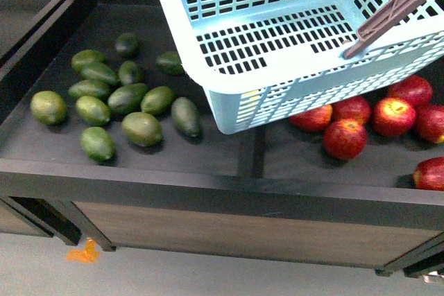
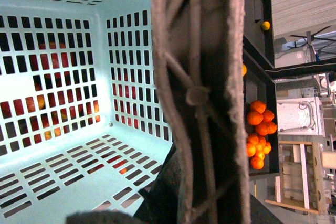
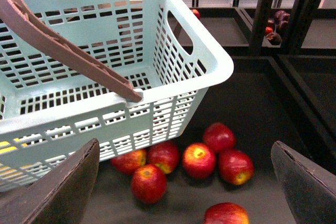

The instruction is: Pick lemon and mango into basket

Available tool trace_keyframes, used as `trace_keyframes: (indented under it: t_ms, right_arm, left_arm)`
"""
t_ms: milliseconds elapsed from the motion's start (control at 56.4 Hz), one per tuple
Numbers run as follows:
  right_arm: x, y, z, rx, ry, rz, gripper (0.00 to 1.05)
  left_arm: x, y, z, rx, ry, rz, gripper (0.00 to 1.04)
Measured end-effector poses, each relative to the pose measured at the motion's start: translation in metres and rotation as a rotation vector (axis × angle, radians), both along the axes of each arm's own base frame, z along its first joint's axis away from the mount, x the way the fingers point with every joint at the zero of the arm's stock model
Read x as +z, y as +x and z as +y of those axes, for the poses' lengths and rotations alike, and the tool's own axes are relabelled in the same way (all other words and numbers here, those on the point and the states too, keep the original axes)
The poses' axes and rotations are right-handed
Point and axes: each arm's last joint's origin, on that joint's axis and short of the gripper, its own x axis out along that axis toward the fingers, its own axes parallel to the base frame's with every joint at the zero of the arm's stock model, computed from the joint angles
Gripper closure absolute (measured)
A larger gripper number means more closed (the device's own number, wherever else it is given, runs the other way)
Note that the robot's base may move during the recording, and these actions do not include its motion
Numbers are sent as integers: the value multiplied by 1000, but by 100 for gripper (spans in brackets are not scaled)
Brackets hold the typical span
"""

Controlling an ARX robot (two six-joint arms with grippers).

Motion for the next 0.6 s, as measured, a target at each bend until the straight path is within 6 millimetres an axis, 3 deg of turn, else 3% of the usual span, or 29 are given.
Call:
trace_keyframes:
  t_ms: [603]
  right_arm:
    - [0, 0, 0, 2, 0, 1, 9]
  left_arm:
    - [0, 0, 0, 2, -2, 1, 100]
